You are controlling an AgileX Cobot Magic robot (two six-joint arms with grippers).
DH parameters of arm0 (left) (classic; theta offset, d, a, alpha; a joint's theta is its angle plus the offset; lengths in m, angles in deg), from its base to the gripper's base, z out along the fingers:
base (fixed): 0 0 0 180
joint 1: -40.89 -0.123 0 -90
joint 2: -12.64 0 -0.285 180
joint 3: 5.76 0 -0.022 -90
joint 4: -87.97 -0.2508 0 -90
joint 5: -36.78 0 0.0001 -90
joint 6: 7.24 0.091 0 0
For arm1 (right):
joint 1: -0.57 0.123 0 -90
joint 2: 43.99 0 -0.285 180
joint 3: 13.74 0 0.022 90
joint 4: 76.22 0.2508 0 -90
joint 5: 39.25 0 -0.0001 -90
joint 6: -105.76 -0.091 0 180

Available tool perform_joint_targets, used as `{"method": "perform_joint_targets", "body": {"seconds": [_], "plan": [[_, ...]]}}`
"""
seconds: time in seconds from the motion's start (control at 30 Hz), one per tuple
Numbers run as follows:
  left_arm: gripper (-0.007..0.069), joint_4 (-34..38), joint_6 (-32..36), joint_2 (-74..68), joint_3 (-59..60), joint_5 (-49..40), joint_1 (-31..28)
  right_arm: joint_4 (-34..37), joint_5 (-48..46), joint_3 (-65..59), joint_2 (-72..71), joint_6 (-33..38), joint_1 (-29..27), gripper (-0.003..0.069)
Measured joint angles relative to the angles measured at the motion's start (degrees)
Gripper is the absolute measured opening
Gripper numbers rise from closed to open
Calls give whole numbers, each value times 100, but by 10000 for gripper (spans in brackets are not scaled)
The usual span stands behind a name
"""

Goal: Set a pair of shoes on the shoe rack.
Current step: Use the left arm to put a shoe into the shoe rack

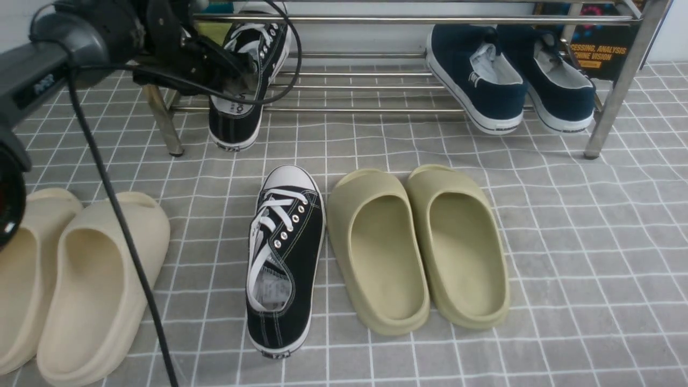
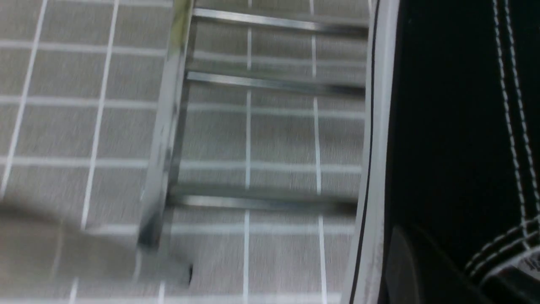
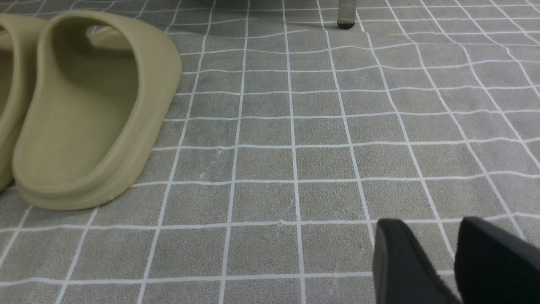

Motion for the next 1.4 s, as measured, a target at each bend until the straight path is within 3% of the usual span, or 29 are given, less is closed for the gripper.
{"method": "perform_joint_targets", "body": {"seconds": [0.07, 0.23, 0.27, 0.37, 0.43, 0.5, 0.53, 0.57, 0.77, 0.9, 0.93, 1.03, 1.4], "plan": [[-4, 0, 0, -46, -7, 173, 0, 0, 0, 0, 0, 0, 0, 239], [141, 26, -35, -120, -53, 734, 0, 0, 0, 0, 0, 0, 0, 239], [227, 31, -144, -114, -73, 921, 0, 0, 0, 0, 0, 0, 0, 239], [311, 37, -323, -54, -73, 929, 0, 0, 0, 0, 0, 0, 0, 239], [371, 66, -464, 138, -73, 441, 0, 0, 0, 0, 0, 0, 0, 239], [381, 66, -464, 296, -73, 56, 0, 0, 0, 0, 0, 0, 0, 239], [381, 66, -417, 650, -73, -672, 0, 0, 0, 0, 0, 0, 0, 239], [381, 66, -417, 650, -73, -672, 0, 0, 0, 0, 0, 0, 0, 239], [286, 43, 182, 1635, -109, -2597, 0, 0, 0, 0, 0, 0, 0, 239], [140, 31, 321, 1587, -10, -3264, 0, 0, 0, 0, 0, 0, 0, 239], [132, 31, 321, 1558, 5, -3257, 0, 0, 0, 0, 0, 0, 0, 239], [-14, 31, 363, 1185, 296, -2853, 0, 0, 0, 0, 0, 0, 0, 239], [-13, 170, -135, 376, 412, -1202, -5, 0, 0, 0, 0, 0, 0, 239]]}}
